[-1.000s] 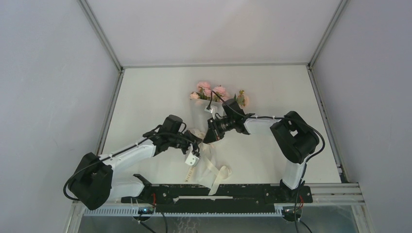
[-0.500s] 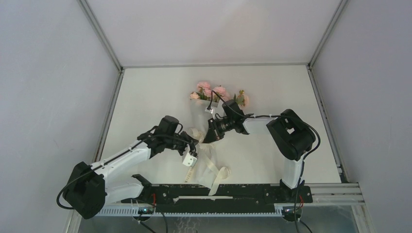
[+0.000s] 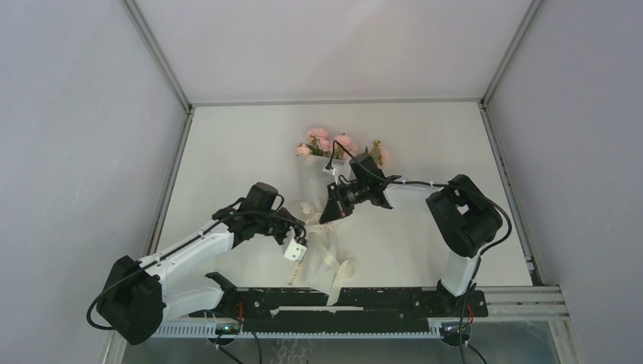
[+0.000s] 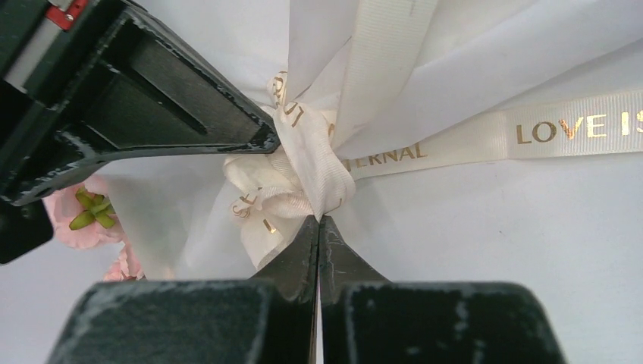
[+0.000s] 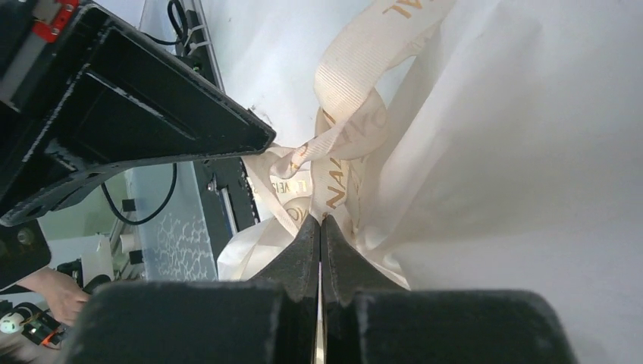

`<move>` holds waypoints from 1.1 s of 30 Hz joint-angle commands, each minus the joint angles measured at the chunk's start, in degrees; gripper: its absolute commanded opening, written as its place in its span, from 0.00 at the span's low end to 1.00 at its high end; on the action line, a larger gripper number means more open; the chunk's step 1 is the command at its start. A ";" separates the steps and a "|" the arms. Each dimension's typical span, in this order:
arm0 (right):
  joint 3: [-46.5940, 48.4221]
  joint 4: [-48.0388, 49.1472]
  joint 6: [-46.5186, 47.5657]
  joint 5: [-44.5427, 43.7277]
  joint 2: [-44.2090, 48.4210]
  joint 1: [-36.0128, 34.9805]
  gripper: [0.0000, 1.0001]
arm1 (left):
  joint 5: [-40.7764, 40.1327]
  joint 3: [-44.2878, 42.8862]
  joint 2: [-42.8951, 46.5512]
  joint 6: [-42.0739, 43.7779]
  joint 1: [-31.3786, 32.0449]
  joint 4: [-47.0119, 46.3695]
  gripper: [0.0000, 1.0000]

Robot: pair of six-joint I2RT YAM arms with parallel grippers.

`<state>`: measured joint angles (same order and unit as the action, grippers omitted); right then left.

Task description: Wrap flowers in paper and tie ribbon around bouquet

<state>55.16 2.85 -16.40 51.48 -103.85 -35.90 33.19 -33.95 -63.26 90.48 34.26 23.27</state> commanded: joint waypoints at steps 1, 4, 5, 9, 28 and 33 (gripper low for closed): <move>0.96 -2.31 2.25 -1.78 4.09 0.48 0.00 | 1.16 0.46 0.27 0.40 -0.34 0.34 0.00; 1.00 -4.44 2.56 -3.37 4.99 0.54 0.00 | 1.02 0.79 0.23 0.48 -0.37 0.30 0.00; 1.01 -5.19 2.65 -4.15 5.51 0.63 0.00 | 1.01 0.93 0.22 0.57 -0.34 0.34 0.00; 1.00 -6.25 2.78 -6.28 7.17 0.73 0.01 | 1.68 1.42 0.25 0.67 -0.39 -0.29 0.00; 0.98 -12.39 4.70 -11.14 9.96 1.26 0.00 | 0.23 1.99 2.69 -7.38 -0.47 -1.34 0.41; 0.77 -12.59 5.04 -10.69 10.69 1.27 0.00 | -3.56 0.82 5.93 -17.78 -2.02 0.71 0.89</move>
<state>55.16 -10.02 -12.73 40.69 -95.96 -34.87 32.56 -32.56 -60.27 83.09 33.65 23.20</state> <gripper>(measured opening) 0.007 0.598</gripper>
